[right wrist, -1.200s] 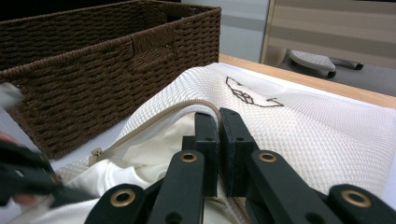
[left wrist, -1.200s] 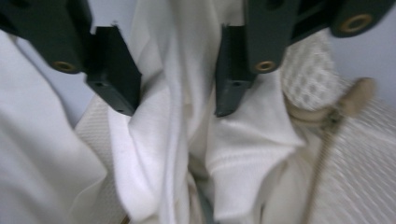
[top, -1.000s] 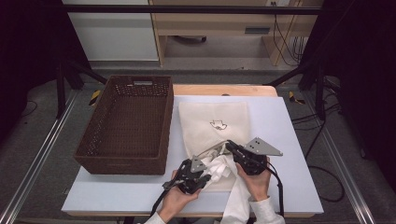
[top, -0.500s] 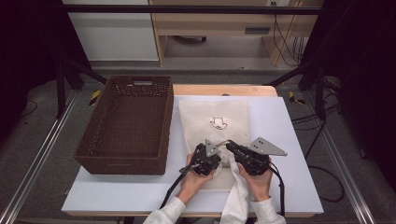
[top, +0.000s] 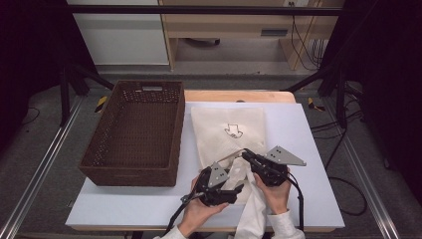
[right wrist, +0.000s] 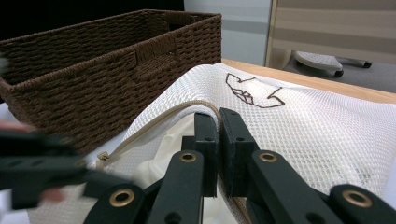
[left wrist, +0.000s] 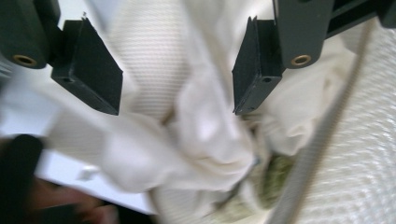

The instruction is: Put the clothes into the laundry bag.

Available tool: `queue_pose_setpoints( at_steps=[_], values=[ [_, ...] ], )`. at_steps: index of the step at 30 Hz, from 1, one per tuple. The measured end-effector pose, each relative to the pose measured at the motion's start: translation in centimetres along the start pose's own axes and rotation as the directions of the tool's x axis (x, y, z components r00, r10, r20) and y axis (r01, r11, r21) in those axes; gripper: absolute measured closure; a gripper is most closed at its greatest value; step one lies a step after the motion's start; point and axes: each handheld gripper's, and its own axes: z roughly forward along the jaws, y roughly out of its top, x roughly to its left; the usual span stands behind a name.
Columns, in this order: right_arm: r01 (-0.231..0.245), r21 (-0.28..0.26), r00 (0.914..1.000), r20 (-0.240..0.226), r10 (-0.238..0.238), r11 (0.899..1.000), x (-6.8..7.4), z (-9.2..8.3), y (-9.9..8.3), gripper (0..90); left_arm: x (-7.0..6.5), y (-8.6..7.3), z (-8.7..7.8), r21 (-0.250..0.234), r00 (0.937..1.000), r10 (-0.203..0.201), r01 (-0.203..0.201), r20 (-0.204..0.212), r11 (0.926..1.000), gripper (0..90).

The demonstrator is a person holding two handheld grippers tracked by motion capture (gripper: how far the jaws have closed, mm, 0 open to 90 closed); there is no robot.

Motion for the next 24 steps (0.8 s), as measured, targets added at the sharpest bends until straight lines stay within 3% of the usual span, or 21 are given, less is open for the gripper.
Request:
queue_pose_setpoints(
  at_steps=[3,6,12,17,19,21,24],
  values=[
    [0.0,0.001,1.0,-0.001,0.0,1.0,-0.1,0.0,0.0,86.6,-1.8,-0.7,0.4,0.024,0.9989,0.013,-0.014,0.044,0.9996,31.4],
    [0.0,0.002,1.0,0.0,0.0,1.0,-0.1,0.0,0.0,86.6,-3.2,-1.5,2.4,0.083,0.9974,0.029,-0.034,0.066,0.996,30.7],
    [-0.007,0.003,1.0,-0.001,0.007,1.0,-0.2,-0.1,0.0,86.5,-4.4,-2.3,5.4,0.13,0.9953,0.013,-0.026,0.096,0.9912,34.0],
    [-0.008,0.004,1.0,0.0,0.008,1.0,-0.3,-0.2,0.1,86.5,-5.1,-2.3,6.4,0.132,0.9957,0.003,-0.015,0.092,0.9911,51.7],
    [-0.011,0.004,0.9999,0.001,0.011,1.0,-0.4,-0.3,0.1,86.6,-4.8,-2.2,6.4,0.141,0.9953,-0.012,-0.002,0.096,0.99,69.6],
    [-0.014,0.002,0.9999,0.004,0.014,1.0,-0.4,-0.3,0.1,86.6,-4.4,-2.2,6.4,0.149,0.9934,-0.026,0.009,0.112,0.9889,81.8],
    [-0.014,0.001,0.9999,0.004,0.014,1.0,-0.5,-0.3,0.1,86.6,-4.1,-2.0,5.6,0.138,0.9909,-0.036,0.018,0.13,0.9903,87.2]
  ],
)
